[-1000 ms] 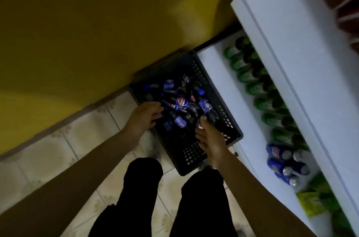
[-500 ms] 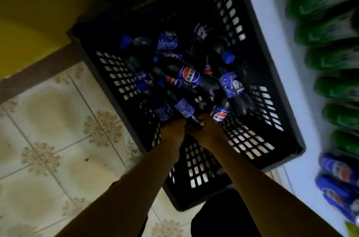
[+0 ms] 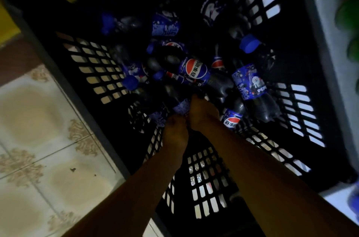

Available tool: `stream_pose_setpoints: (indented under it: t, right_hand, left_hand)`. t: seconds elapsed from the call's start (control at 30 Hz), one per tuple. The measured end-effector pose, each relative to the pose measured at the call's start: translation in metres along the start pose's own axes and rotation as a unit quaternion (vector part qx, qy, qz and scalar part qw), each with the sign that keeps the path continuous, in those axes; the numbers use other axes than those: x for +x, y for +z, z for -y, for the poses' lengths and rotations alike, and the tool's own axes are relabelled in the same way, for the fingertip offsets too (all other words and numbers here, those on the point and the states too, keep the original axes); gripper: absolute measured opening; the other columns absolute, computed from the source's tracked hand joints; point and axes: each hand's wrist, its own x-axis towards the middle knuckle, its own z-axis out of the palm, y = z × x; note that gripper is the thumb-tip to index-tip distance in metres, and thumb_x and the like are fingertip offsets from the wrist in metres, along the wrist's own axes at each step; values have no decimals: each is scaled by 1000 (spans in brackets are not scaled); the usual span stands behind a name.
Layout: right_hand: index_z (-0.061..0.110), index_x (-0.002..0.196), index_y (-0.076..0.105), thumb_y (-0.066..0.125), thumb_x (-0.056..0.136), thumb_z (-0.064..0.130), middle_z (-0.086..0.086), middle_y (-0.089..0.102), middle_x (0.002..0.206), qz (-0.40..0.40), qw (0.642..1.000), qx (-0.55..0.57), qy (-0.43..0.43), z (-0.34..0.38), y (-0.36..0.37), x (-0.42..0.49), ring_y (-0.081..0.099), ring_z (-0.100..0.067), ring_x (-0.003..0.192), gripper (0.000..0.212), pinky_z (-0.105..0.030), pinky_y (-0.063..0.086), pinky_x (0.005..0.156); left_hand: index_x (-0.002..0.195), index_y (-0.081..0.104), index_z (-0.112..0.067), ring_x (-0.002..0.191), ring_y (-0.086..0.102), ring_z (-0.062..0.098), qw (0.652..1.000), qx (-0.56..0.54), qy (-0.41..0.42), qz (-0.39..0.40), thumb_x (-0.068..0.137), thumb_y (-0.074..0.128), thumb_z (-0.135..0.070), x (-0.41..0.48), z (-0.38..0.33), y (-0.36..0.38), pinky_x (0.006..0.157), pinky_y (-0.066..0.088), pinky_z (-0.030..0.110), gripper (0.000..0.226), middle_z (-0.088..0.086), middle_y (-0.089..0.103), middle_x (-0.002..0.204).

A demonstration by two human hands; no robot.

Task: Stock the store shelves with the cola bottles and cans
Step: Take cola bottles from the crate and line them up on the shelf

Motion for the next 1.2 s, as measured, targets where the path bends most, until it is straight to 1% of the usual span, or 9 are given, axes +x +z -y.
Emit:
stream_pose_setpoints:
  t: [0.17,0.27,0.5,0.63,0.73,0.83,1.0,1.1,1.2]
  right_hand:
    - [15,138,44,83,70,23,-5,62,122,23,973,230,22,-1,-40,-67,57,-30,117,79,-36,50,91]
    - [12,127,58,81,75,16,-10,66,116,93,920,375,59,0,-71,-121,62,-32,110,57,-46,51,93]
    - [21,102,64,71,83,39,-4,66,107,215,892,380,120,21,-158,-264,62,-22,99,27,-37,56,78]
    - [10,127,55,70,81,51,-17,64,120,162,912,356,128,43,-184,-354,66,-32,101,64,-45,57,84]
    - [6,119,59,55,81,70,-18,70,103,113,918,357,130,53,-198,-417,70,-31,84,75,-44,58,78]
    - [9,110,64,45,76,82,-11,73,86,59,895,423,125,44,-208,-470,72,-25,76,83,-41,58,78]
    - [19,88,70,52,76,77,2,72,70,-25,788,610,81,61,-201,-532,69,-13,66,62,-31,53,68]
    - [25,61,73,51,80,71,11,66,58,-1,675,737,-37,89,-202,-555,61,-3,50,54,-19,48,54]
    - [29,104,76,45,82,74,3,75,101,3,603,779,-170,112,-238,-592,71,-9,89,59,-26,56,76]
  left_hand:
    - [106,53,0,108,55,32,990,92,98,31,94,40,10,-65,-26,-23,97,44,35,20,17,61,102]
    - [129,45,-6,99,58,12,965,201,141,91,89,60,0,-111,-42,-39,79,46,9,43,-1,56,109]
    - [127,39,-15,88,62,-11,959,176,154,162,72,83,-25,-238,-61,-59,71,51,11,71,-10,59,107]
    - [135,38,-11,104,62,28,971,149,85,168,79,76,-13,-322,-78,-66,89,51,44,68,8,56,118]
    - [111,64,-8,89,68,26,955,11,2,297,90,60,-15,-383,-95,-91,76,54,38,23,15,64,105]
    - [102,73,-8,86,62,25,920,-81,-111,367,79,64,-27,-443,-110,-127,75,51,35,31,14,64,99]
    - [101,71,1,85,67,24,859,-175,-120,467,59,82,-25,-531,-133,-160,73,54,34,50,14,67,103]
    - [118,63,-3,71,65,24,740,-228,-126,621,69,80,-20,-589,-155,-156,67,53,31,55,5,67,113]
    - [117,56,-6,78,66,22,756,-222,-86,610,56,81,-28,-624,-176,-159,66,56,34,70,9,63,109]
